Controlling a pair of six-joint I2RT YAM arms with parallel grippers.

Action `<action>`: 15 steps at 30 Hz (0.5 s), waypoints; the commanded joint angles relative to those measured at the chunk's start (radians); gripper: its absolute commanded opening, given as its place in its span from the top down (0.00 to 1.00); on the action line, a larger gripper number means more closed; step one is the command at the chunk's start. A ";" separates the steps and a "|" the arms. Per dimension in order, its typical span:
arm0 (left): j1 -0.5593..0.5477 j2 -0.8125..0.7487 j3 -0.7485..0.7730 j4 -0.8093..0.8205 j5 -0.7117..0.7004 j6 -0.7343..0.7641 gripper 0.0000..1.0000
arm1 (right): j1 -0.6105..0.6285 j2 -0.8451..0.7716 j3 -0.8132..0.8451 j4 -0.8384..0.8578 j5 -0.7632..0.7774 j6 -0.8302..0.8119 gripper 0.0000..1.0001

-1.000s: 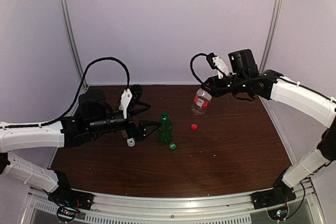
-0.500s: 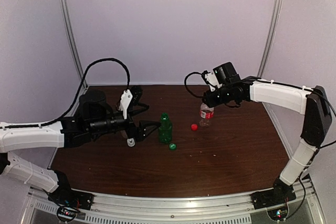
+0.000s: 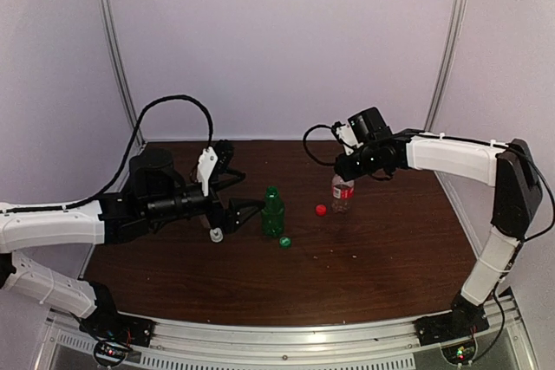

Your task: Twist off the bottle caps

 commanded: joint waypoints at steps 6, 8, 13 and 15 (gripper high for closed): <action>0.006 -0.024 -0.011 0.011 -0.023 0.014 0.02 | -0.020 -0.027 -0.029 0.045 0.019 0.003 0.62; 0.005 -0.027 -0.013 0.012 -0.025 0.015 0.02 | -0.023 -0.035 -0.041 0.052 0.018 0.004 0.59; 0.004 -0.029 -0.016 0.010 -0.029 0.016 0.02 | -0.029 -0.046 -0.052 0.051 0.014 0.007 0.55; 0.005 -0.030 -0.016 0.008 -0.031 0.016 0.02 | -0.030 -0.053 -0.056 0.049 0.014 0.008 0.52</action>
